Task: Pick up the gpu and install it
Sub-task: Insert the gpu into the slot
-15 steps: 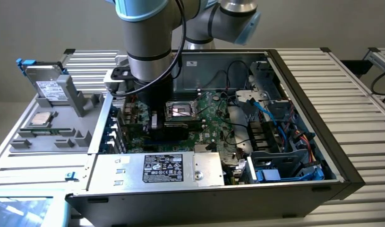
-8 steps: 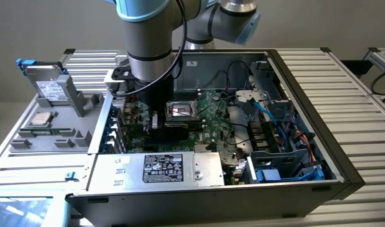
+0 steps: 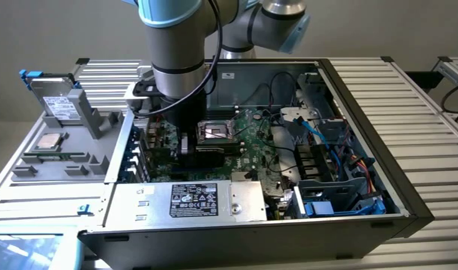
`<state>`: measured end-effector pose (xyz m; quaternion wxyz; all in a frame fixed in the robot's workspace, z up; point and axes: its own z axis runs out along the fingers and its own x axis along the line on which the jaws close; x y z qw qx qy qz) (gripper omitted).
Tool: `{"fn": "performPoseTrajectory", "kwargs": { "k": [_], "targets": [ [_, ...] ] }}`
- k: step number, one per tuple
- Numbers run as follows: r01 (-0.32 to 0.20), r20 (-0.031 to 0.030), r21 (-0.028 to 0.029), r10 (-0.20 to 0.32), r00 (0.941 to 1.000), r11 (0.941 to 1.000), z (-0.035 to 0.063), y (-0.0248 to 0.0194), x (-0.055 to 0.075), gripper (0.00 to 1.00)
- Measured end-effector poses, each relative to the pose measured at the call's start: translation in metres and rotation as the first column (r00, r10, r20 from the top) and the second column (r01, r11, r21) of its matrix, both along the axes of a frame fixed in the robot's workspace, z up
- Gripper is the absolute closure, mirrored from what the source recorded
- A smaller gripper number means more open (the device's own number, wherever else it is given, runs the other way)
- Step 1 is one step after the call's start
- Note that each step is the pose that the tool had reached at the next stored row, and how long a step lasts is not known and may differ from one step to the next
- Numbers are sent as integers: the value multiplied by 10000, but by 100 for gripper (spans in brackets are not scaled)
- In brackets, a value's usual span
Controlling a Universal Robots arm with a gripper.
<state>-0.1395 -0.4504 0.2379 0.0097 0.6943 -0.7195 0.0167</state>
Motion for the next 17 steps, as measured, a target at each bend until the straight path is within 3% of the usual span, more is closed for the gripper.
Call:
{"fn": "performPoseTrajectory", "kwargs": {
  "k": [17],
  "targets": [
    [-296,-5,-1,296,9996,9996,-4,-2,-2,71]
  ]
}}
